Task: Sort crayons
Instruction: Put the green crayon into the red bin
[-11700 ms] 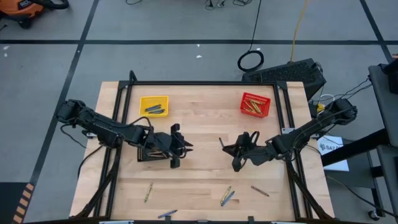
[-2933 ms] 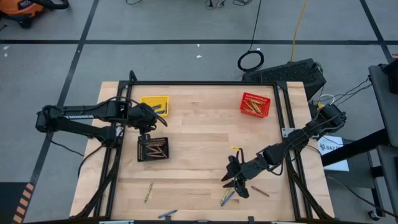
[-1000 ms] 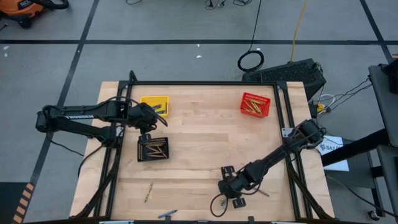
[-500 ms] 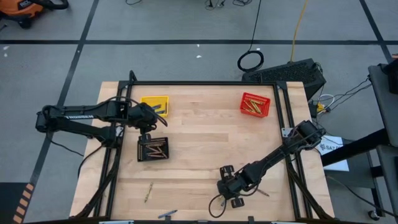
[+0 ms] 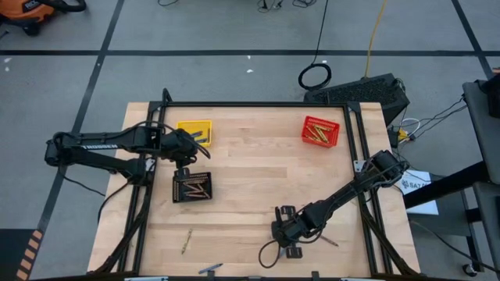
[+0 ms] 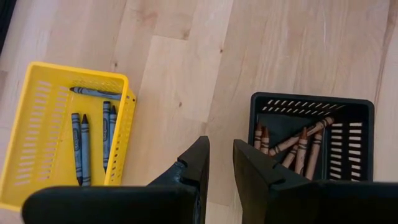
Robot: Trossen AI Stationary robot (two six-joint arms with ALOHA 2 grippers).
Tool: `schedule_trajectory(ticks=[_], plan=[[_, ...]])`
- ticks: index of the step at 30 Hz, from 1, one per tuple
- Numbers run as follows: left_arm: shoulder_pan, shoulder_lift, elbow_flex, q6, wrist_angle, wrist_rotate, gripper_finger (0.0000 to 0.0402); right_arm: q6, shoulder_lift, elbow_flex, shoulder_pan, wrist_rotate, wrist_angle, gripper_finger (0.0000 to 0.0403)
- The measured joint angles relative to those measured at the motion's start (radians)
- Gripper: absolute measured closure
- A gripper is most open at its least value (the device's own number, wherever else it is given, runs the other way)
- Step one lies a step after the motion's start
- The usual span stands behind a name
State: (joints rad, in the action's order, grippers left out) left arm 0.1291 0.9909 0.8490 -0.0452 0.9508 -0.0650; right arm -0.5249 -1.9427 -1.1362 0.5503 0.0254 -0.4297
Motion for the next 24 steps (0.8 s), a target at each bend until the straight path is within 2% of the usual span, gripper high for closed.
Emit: schedule_trajectory(ticks=[8,19,24], plan=[[0.000,0.000,0.000,0.000,0.000,0.000,0.0331,-0.115,0.000,0.000,0.000,0.001,0.002,0.0400],[0.000,0.000,0.000,0.000,0.000,0.000,0.0331,-0.086,0.054,-0.017,-0.007,-0.001,0.016,0.0402],[0.000,0.000,0.000,0.000,0.000,0.000,0.0331,-0.079,0.107,-0.014,-0.026,0.103,-0.048,0.0403]])
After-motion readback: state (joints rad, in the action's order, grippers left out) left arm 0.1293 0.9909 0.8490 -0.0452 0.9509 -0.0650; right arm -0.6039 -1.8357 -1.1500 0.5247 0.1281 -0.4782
